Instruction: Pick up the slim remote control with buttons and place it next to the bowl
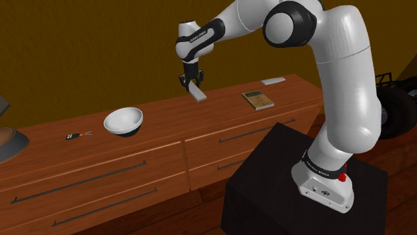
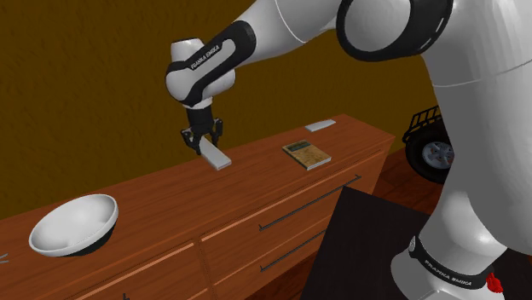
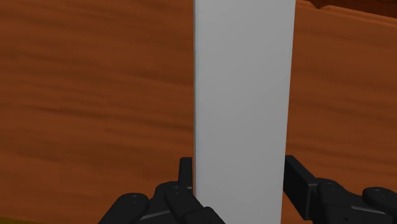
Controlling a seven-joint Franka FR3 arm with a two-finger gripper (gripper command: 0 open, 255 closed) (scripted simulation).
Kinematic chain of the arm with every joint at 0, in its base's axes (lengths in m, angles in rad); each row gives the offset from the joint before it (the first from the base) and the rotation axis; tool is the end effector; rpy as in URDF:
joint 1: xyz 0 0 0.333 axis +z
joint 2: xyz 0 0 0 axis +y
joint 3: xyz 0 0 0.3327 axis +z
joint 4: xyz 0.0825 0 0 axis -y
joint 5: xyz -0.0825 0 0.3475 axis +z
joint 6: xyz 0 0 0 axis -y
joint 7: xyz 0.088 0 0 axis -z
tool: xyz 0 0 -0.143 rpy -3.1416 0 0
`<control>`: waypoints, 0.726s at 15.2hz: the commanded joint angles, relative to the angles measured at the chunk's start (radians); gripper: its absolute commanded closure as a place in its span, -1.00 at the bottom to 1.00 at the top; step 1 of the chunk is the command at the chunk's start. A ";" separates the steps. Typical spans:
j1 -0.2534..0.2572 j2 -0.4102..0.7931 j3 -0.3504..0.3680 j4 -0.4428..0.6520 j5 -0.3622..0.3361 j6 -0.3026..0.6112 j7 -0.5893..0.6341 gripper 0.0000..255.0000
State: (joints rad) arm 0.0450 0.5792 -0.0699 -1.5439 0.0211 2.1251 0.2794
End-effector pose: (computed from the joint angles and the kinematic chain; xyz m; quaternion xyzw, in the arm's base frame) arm 0.6785 -0.0084 0.3121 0.9884 -0.1514 0.0030 0.0098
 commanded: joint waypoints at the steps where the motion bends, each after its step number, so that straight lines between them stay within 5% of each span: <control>1: 0.027 0.030 0.008 0.051 -0.003 -0.021 0.038 1.00; 8: 0.126 0.185 0.031 0.317 -0.014 -0.134 0.166 1.00; 11: 0.126 0.200 0.031 0.302 -0.013 -0.103 0.166 1.00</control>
State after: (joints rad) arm 0.1694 0.7710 -0.0390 -1.2463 0.0080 2.0166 0.4425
